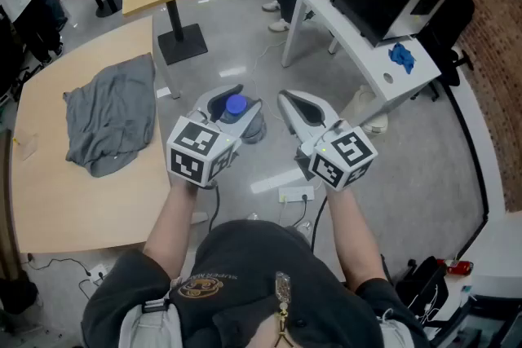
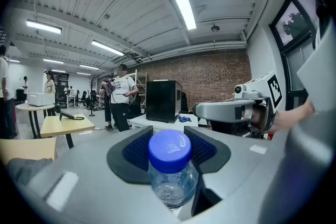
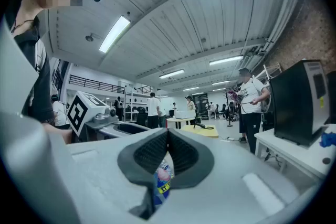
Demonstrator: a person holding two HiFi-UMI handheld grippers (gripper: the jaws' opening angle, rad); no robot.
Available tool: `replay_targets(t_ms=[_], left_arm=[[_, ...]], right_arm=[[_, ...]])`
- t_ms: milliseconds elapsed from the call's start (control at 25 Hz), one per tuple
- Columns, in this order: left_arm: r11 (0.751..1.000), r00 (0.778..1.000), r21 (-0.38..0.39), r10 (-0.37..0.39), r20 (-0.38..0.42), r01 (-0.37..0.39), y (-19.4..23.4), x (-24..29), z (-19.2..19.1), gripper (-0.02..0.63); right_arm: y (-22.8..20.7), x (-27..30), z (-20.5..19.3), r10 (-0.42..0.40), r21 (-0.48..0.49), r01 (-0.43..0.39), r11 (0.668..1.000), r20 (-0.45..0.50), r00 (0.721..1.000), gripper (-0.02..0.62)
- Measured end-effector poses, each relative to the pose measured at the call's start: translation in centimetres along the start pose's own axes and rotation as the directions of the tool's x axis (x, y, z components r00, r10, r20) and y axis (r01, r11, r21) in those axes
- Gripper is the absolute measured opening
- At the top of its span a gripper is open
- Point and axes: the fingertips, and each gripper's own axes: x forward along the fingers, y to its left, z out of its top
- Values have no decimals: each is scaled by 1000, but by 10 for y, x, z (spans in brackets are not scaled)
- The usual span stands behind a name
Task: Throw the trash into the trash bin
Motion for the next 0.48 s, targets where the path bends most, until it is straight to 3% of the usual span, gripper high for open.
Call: replay_targets(t_ms=[480], left_arm=[[1000,1000,-17,-10,-1,10,-4,2,-1,193]], right_arm=[[-2,-1,0,3,4,-3,1000,0,1000,3]])
